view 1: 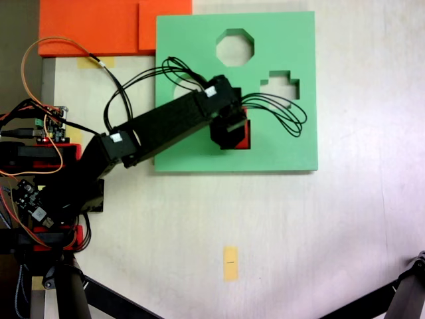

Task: Put the square block into the corresponding hole

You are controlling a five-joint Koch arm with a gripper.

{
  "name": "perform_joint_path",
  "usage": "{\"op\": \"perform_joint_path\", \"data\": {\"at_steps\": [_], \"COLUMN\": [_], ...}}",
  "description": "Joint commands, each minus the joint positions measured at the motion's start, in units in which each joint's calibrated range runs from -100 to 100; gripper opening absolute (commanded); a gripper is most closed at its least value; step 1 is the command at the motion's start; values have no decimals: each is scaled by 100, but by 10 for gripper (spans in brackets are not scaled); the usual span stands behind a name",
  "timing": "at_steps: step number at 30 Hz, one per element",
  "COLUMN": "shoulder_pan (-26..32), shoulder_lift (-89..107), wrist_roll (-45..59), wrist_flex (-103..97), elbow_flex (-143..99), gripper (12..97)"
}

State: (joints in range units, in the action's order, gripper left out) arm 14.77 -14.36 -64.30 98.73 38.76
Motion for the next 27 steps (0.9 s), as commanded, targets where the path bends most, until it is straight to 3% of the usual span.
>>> {"op": "perform_joint_path", "data": {"at_steps": [1, 5, 13, 17, 20, 22, 27], "shoulder_pan": [24, -10, -269, -454, -884, -1065, -1377], "shoulder_lift": [124, 836, 4495, 6031, 7540, 8294, 8811], "wrist_roll": [83, 88, 645, 1631, 3223, 4049, 4527], "wrist_flex": [127, 127, 127, 127, 127, 127, 89], "elbow_flex": [53, -67, -207, 292, 382, 222, -236], "gripper": [575, 658, 657, 657, 654, 603, 546]}}
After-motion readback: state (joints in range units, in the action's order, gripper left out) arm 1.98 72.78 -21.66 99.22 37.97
